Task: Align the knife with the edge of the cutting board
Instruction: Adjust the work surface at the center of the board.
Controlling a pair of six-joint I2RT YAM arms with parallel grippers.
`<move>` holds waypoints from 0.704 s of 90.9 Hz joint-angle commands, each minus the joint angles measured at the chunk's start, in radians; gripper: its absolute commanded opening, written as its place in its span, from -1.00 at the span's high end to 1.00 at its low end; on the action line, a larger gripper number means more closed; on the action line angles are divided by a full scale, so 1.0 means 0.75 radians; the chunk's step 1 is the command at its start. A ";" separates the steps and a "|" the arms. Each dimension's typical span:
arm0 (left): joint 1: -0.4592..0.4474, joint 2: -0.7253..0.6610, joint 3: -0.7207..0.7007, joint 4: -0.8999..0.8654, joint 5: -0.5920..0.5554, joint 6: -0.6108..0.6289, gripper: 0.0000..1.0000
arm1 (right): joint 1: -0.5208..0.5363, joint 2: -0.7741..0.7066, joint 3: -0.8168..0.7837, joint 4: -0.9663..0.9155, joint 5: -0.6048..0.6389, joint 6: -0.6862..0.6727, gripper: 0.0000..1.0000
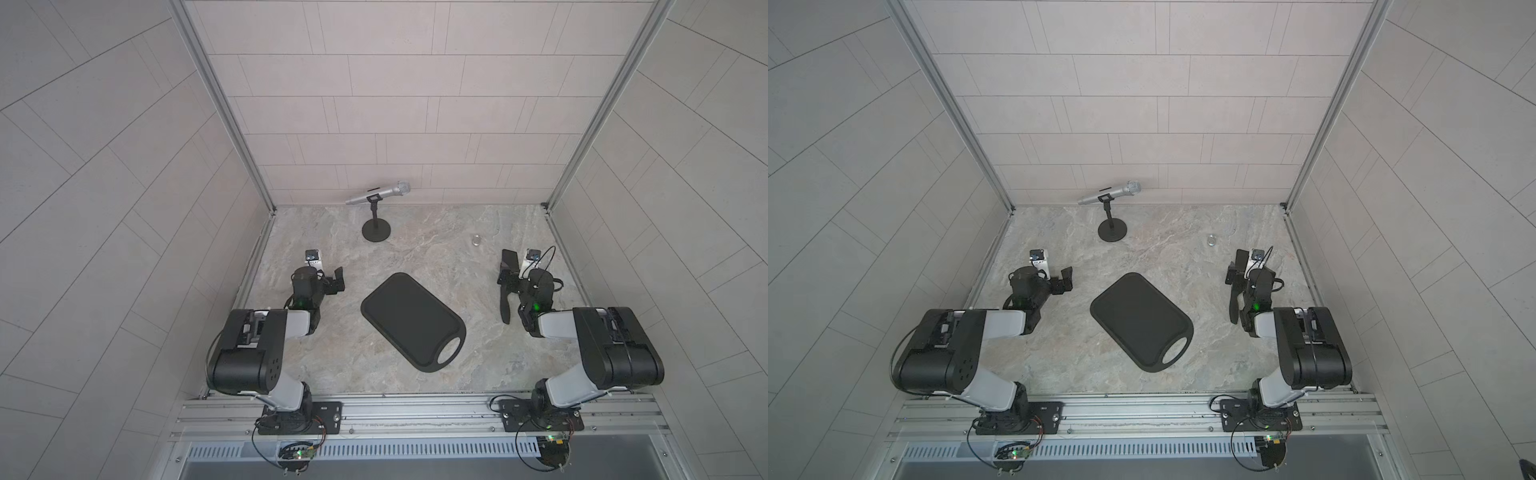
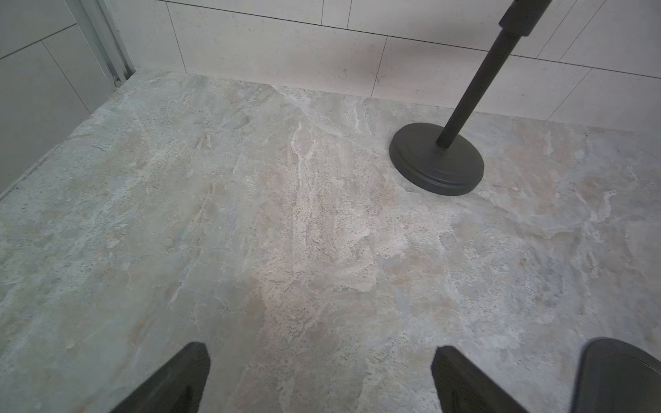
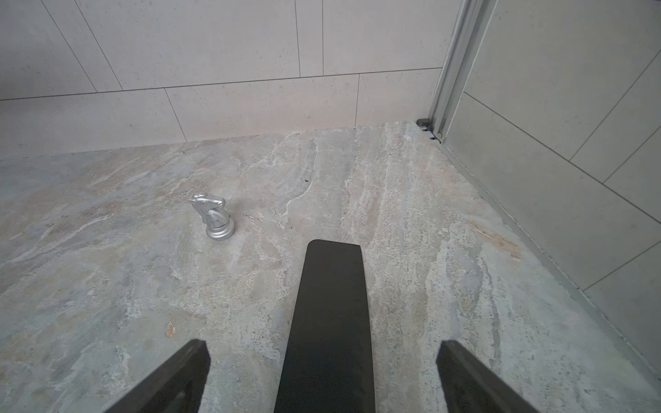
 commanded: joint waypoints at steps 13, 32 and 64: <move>-0.002 -0.012 0.004 0.012 0.003 0.022 -1.00 | 0.000 -0.018 0.000 -0.006 0.019 -0.013 -1.00; 0.006 -0.010 0.008 0.006 0.015 0.016 -1.00 | 0.000 -0.018 -0.001 -0.006 0.018 -0.013 -1.00; 0.007 -0.009 0.009 0.004 0.019 0.016 -1.00 | 0.000 -0.018 -0.001 -0.005 0.018 -0.014 -1.00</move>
